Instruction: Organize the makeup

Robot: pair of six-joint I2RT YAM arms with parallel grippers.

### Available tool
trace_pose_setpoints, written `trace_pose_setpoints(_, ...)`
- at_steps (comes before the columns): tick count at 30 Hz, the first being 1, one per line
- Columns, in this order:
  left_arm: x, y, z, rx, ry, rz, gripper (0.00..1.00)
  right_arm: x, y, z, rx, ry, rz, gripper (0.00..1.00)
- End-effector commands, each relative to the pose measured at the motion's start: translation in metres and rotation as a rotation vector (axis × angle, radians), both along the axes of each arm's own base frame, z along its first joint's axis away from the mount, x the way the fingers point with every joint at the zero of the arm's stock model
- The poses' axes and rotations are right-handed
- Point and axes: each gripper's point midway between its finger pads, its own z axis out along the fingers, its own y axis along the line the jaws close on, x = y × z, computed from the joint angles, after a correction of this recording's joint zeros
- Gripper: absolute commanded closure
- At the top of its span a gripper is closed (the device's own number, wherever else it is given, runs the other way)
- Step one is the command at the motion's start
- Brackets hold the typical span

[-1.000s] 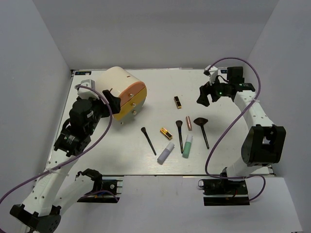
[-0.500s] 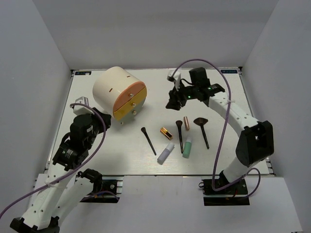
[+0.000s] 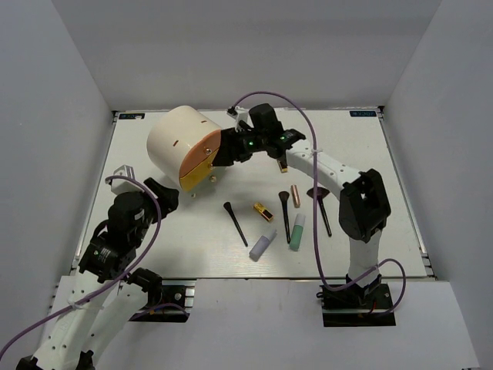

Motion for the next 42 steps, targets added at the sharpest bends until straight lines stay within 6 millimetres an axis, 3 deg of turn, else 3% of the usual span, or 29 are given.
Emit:
trace_pose_setpoints(1,-0.003,0.007,0.007,-0.006,-0.003,0.033,0.26,0.004,0.020,0.027,0.084,0.090,-0.099,0.30)
trace_pose_setpoints(11,-0.003,0.009,0.004,-0.006,-0.003,0.048,0.25,0.013,0.036,0.039,0.150,0.142,-0.148,0.40)
trace_pose_setpoints(21,0.000,0.010,0.007,-0.001,-0.013,0.054,0.25,0.020,0.047,0.025,0.162,0.157,-0.165,0.53)
trace_pose_setpoints(33,-0.002,0.013,0.013,-0.009,-0.034,0.070,0.25,0.032,0.051,0.037,0.198,0.103,-0.183,0.57)
trace_pose_setpoints(36,-0.002,0.014,0.013,-0.008,-0.033,0.071,0.25,0.034,0.051,0.034,0.193,0.099,-0.191,0.65)
trace_pose_setpoints(40,-0.001,0.012,0.015,-0.015,-0.040,0.063,0.25,0.035,0.047,0.035,0.192,0.087,-0.190,0.84)
trace_pose_setpoints(42,-0.001,0.010,0.018,-0.020,-0.048,0.053,0.24,0.030,0.043,0.032,0.181,0.086,-0.184,0.86)
